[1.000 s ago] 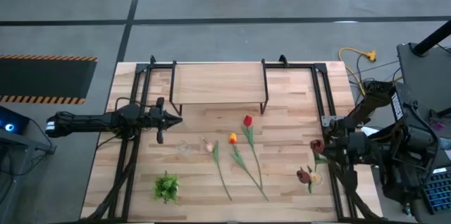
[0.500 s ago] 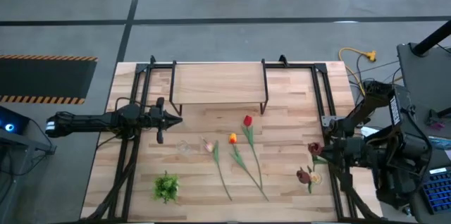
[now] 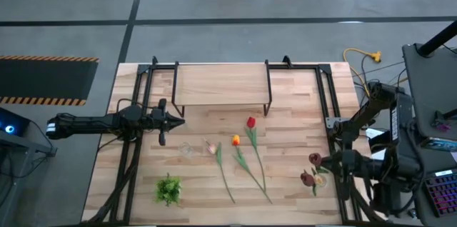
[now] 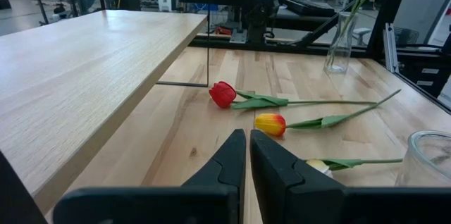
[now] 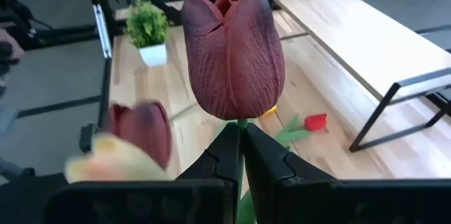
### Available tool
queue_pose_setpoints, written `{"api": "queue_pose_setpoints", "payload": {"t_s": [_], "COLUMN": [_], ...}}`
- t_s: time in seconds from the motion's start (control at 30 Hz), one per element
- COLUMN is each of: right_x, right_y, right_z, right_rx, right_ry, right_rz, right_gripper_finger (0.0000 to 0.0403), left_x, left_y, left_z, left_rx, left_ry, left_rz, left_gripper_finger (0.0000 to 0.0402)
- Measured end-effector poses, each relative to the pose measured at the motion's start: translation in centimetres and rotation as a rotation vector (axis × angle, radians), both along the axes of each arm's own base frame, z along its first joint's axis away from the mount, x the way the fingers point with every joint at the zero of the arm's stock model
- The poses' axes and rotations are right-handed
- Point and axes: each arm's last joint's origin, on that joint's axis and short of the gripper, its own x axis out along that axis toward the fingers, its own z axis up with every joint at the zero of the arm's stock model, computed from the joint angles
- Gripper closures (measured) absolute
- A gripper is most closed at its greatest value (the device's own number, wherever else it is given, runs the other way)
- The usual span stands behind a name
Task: Pick and place flowers into a vace then onto a shelf
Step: Put the dark red flower into the right transparent flower vase, then put the red flower into the left transparent flower vase
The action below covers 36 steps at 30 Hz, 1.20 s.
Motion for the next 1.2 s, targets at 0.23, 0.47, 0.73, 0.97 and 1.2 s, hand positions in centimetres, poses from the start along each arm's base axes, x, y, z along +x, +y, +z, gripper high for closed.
{"api": "queue_pose_setpoints", "payload": {"t_s": [0.23, 0.47, 0.73, 0.97, 1.2], "right_x": [-0.2, -0.3, -0.4, -0.7, -1.1], "right_y": [-0.1, -0.2, -0.1, -0.1, -1.2], "right_z": [-2.6, -3.9, -3.4, -1.9, 1.7], "right_rx": [-0.03, -0.025, 0.043, 0.152, 0.283], "right_ry": [0.067, 0.128, 0.171, 0.306, 0.329], "right_rz": [-0.022, -0.043, -0.064, -0.06, 0.001], "right_gripper_finger": [0.0394, 0.0394, 0.0342, 0.0259, 0.0214], "left_x": [0.0, 0.0, 0.0, 0.0, 0.0], "left_y": [0.0, 0.0, 0.0, 0.0, 0.0], "left_z": [0.0, 0.0, 0.0, 0.0, 0.0], "left_rx": [0.0, 0.0, 0.0, 0.0, 0.0], "left_ry": [0.0, 0.0, 0.0, 0.0, 0.0], "left_rz": [0.0, 0.0, 0.0, 0.0, 0.0], "left_gripper_finger": [0.0396, 0.0396, 0.0396, 0.0396, 0.0396]}}
